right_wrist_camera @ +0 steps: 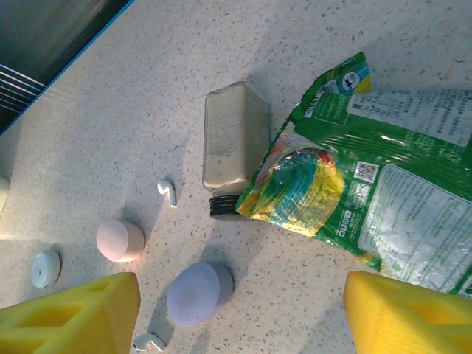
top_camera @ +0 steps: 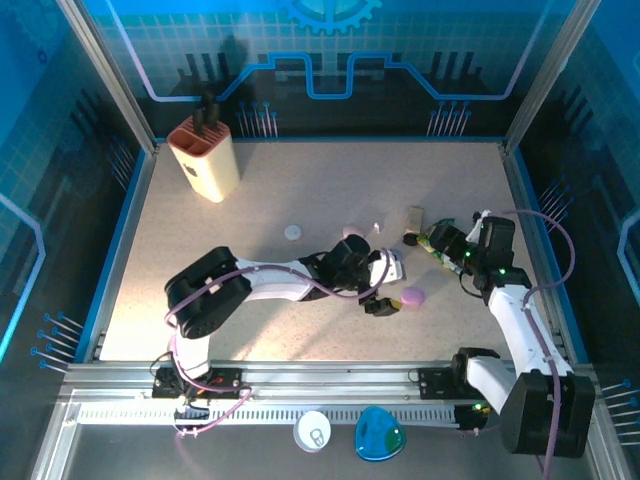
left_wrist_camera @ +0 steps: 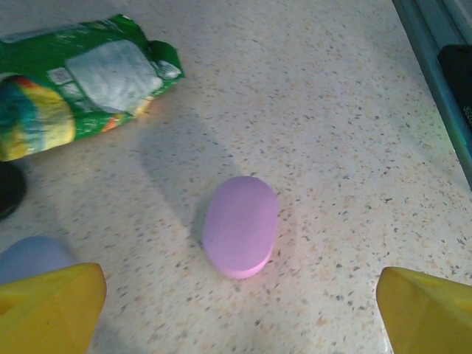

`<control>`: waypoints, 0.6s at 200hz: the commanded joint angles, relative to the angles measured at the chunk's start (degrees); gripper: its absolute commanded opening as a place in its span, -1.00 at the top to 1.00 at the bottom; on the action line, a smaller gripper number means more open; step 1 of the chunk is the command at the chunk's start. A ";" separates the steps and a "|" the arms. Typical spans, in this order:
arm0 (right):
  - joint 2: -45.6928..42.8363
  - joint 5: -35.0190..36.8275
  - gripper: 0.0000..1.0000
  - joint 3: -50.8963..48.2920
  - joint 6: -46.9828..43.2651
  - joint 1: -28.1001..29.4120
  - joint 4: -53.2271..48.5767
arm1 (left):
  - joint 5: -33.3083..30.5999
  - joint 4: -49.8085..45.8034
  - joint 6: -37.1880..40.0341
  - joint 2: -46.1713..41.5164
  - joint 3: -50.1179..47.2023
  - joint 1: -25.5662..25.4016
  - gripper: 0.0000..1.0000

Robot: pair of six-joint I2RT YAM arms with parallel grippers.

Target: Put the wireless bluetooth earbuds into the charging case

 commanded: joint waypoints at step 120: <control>-4.05 -7.31 -0.44 -2.04 -3.27 -7.33 -4.78 | -2.96 -7.62 0.78 14.79 13.46 -2.41 -0.57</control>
